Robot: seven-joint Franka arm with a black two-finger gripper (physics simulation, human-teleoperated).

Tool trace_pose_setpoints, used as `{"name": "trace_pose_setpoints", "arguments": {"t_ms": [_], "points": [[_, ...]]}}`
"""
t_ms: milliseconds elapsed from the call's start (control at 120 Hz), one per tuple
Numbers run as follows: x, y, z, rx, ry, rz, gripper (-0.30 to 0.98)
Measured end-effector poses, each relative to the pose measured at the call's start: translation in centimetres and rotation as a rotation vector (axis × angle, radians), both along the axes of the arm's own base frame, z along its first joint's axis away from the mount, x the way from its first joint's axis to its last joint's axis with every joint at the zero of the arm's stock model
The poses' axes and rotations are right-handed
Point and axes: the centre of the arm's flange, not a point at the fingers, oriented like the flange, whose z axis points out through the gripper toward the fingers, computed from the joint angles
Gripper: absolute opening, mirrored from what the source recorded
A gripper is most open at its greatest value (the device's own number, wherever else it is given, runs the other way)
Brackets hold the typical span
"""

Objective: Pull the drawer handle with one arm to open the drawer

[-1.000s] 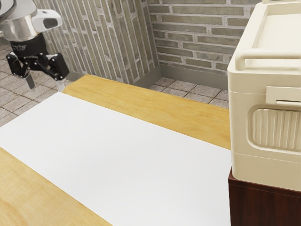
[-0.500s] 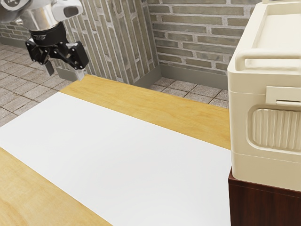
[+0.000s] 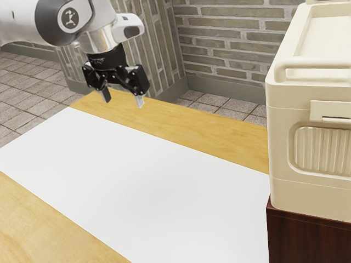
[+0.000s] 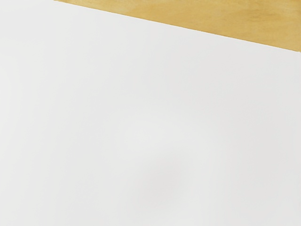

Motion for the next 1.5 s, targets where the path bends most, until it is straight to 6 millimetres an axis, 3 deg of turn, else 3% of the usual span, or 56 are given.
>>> {"name": "trace_pose_setpoints", "arguments": {"t_ms": [392,842,1125,1317,1500], "points": [[1.3,-5.8,0.1,-0.147,-0.077,-0.079,0.69],[1.8,-12.3,-1.2,-0.268,-0.081,-0.162,0.69],[2.9,-14.1,-3.4,-0.305,-0.101,-0.171,0.69],[2.7,-17.3,-3.7,-0.318,-0.114,-0.216,0.69],[3.3,-17.6,-4.5,-0.356,-0.124,-0.205,0.69]]}}
